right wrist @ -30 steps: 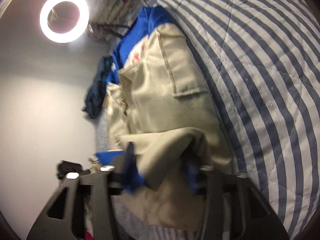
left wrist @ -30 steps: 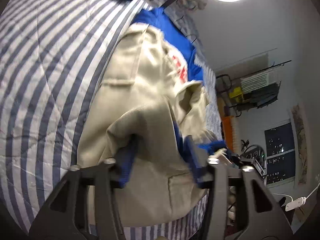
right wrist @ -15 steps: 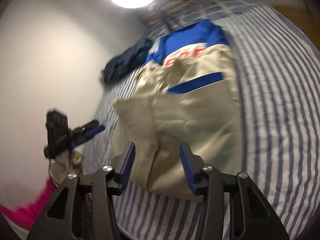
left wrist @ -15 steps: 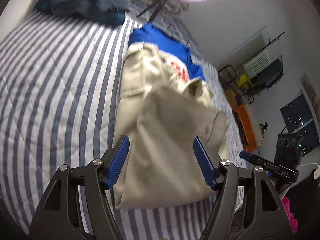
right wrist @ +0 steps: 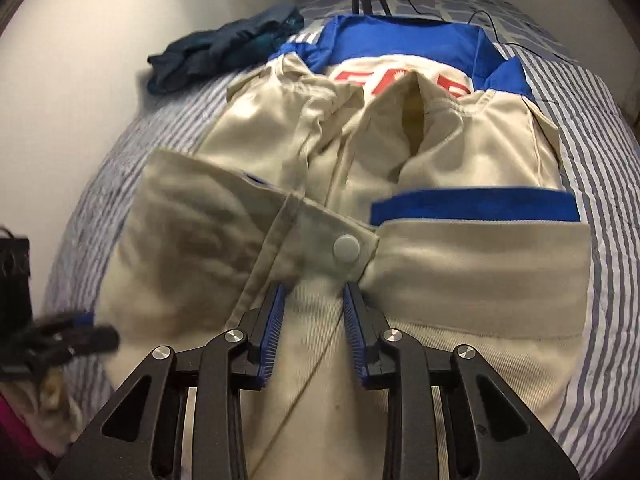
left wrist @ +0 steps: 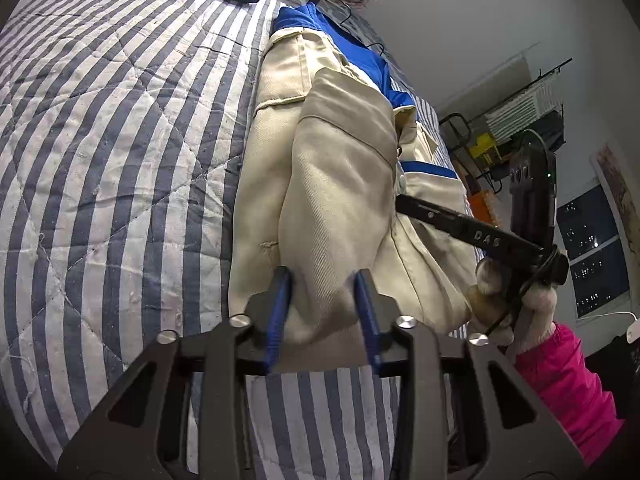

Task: Fold large clothes
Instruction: 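Lay the hem over the collar and open both grippers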

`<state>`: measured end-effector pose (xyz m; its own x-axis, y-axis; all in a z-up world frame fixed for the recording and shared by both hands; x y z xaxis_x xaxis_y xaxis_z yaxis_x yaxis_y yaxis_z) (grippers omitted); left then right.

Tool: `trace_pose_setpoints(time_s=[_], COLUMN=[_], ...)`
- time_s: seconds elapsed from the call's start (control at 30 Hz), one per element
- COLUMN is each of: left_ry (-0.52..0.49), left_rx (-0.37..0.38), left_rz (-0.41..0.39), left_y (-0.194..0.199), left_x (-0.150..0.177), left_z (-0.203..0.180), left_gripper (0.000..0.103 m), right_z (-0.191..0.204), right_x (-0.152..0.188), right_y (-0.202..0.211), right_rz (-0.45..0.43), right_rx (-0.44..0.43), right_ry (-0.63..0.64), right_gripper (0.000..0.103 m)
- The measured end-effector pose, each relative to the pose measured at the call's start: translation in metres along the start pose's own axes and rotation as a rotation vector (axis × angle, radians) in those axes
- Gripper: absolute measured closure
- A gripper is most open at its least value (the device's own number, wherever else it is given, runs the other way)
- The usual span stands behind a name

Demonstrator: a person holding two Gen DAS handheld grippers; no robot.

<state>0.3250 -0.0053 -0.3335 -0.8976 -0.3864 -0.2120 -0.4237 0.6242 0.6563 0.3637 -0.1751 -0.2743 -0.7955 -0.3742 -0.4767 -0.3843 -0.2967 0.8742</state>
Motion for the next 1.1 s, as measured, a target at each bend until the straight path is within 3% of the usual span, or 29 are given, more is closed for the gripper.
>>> trace_pose_setpoints(time_s=[0.13, 0.3, 0.43, 0.63, 0.7, 0.8, 0.87, 0.93, 1.03, 1.1], left_ry=[-0.048, -0.093, -0.114, -0.318, -0.372, -0.327, -0.242, -0.169, -0.215, -0.231], left_rx=[-0.015, -0.093, -0.145, -0.144, -0.174, -0.285, -0.327, -0.278, -0.308, -0.299], left_rz=[-0.01, -0.074, -0.129, -0.209, -0.196, -0.194, -0.143, -0.139, -0.161, -0.169], left_y=[0.008, 0.015, 0.022, 0.026, 0.011, -0.021, -0.044, -0.051, -0.043, -0.031], left_x=[0.003, -0.002, -0.004, -0.001, -0.005, -0.034, -0.051, -0.058, -0.055, -0.054], left_z=[-0.007, -0.006, -0.009, -0.059, -0.067, -0.046, -0.022, -0.007, -0.013, -0.018], left_gripper=[0.076, 0.077, 0.077, 0.077, 0.077, 0.078, 0.095, 0.098, 0.099, 0.098], right_z=[-0.003, -0.039, -0.069, -0.07, -0.061, -0.05, -0.048, -0.052, -0.055, -0.055], right_x=[0.005, 0.036, 0.084, 0.114, 0.118, 0.124, 0.132, 0.139, 0.139, 0.133], right_y=[0.036, 0.09, 0.1, 0.085, 0.081, 0.077, 0.073, 0.073, 0.08, 0.092], right_rz=[-0.061, -0.158, -0.098, -0.069, -0.056, -0.013, -0.001, -0.024, -0.03, -0.041], right_rx=[-0.033, 0.069, 0.16, 0.081, 0.062, 0.1, 0.099, 0.075, 0.062, 0.119], right_ry=[-0.029, -0.139, -0.199, -0.276, -0.265, -0.222, -0.236, -0.274, -0.284, -0.242], right_gripper=[0.073, 0.067, 0.063, 0.064, 0.075, 0.079, 0.079, 0.079, 0.079, 0.079])
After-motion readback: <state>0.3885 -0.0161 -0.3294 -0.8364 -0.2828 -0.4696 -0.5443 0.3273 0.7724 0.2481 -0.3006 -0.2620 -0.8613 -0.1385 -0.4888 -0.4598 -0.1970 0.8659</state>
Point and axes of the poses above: each gripper's, at about its wrist camera, not at the fingertips, and y roughly against the way its jaws point, z to its left, x to its underside, the point moved 8 cm from there along -y, roughly the way its jaws point, and after that the axes turned 14 degrees about y, right-handed, at the moved point
